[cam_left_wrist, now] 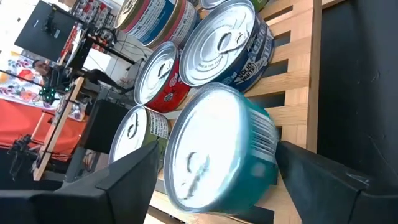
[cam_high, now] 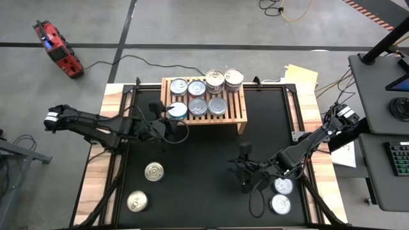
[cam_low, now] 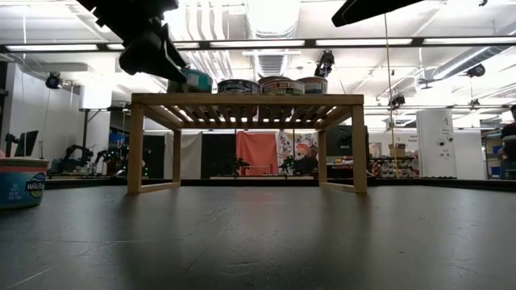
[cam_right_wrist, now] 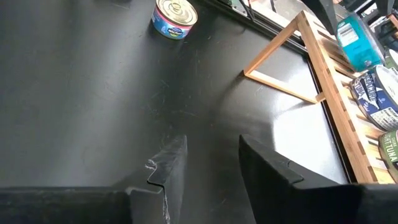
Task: Stack canned seafood by type on shelf
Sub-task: Put the light green tuna can on the shelf aligned with the other green tuna can
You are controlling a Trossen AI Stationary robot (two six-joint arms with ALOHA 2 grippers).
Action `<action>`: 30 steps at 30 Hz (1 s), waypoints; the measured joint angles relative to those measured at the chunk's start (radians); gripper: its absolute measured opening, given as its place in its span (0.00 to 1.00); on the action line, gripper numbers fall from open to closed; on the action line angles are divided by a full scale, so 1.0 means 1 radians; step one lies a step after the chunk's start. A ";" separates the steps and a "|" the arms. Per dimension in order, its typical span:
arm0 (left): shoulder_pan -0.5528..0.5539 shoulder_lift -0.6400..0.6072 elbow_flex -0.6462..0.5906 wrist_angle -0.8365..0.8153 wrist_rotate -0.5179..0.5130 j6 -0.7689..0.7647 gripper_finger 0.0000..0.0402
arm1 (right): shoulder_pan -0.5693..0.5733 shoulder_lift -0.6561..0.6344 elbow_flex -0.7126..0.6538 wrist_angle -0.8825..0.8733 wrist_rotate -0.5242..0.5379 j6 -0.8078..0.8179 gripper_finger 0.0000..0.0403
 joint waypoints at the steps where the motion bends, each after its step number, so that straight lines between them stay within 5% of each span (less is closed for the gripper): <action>1: 0.001 0.000 0.000 0.001 0.000 0.000 0.76 | 0.000 0.000 0.000 0.000 0.000 0.000 0.33; 30: 0.075 0.000 0.000 0.038 -0.001 0.031 0.76 | 0.000 0.000 0.000 -0.008 0.000 0.000 0.32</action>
